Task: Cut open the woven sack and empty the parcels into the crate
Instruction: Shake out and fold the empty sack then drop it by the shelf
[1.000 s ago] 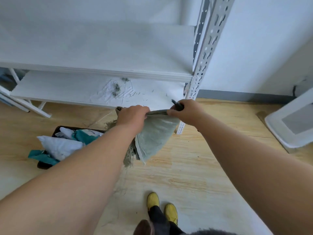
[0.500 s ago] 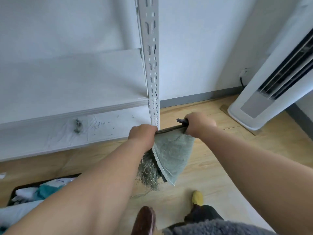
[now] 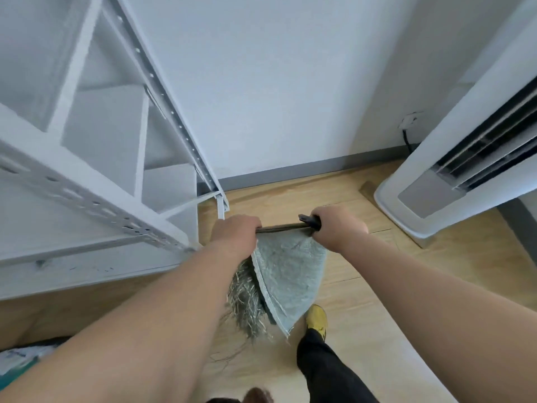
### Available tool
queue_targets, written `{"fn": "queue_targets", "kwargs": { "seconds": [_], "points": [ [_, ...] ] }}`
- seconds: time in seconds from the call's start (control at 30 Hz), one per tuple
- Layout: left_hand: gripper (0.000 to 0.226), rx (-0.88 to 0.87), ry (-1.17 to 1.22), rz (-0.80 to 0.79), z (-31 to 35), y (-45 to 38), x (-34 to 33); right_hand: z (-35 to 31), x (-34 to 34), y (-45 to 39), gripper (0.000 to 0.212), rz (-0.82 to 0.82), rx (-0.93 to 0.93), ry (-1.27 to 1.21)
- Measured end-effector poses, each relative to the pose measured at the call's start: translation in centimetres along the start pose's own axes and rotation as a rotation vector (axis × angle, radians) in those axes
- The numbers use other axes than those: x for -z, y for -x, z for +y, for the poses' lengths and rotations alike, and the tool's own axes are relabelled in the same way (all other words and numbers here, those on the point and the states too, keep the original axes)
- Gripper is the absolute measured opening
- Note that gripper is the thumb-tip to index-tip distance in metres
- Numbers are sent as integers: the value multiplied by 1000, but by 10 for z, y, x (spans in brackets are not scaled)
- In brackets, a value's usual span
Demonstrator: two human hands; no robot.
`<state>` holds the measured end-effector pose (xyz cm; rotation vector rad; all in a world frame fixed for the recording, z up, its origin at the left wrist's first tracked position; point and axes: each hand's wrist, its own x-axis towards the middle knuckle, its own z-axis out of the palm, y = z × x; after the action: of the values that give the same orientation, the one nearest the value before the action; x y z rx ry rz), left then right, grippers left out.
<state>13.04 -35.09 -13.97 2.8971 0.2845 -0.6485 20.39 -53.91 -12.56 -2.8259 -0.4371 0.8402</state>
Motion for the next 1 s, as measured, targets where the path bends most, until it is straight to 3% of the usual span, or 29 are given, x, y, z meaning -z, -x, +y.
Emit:
{"fn": "queue_targets", "kwargs": {
  "seconds": [0.2,0.4,0.53,0.63,0.77,0.83,0.9,1.0],
  "points": [
    [31,65,58,236,0,-84,7,17,2,-74,9,277,64,-132],
    [27,-91,-64,569,-17,-128,-1,22,-31,-122,19,499,83,-340],
    [27,-186,-131,665,-38,-141,-58,28,-80,-145,20,429,86,-416],
    [27,-161,-172,477,-50,-139,-107,35,-130,-159,29,236,107,-352],
    [33,35,-218,-378,-48,-121,-173,35,-188,-170,32,-298,90,-87],
    [32,96,-143,-676,-38,-105,-201,32,-207,-167,26,-429,50,-68],
    [31,101,-74,-746,-30,-92,-217,27,-217,-162,20,-448,11,-125],
    [33,73,-18,-683,-22,-84,-212,20,-213,-158,22,-476,-37,-239]
  ]
}}
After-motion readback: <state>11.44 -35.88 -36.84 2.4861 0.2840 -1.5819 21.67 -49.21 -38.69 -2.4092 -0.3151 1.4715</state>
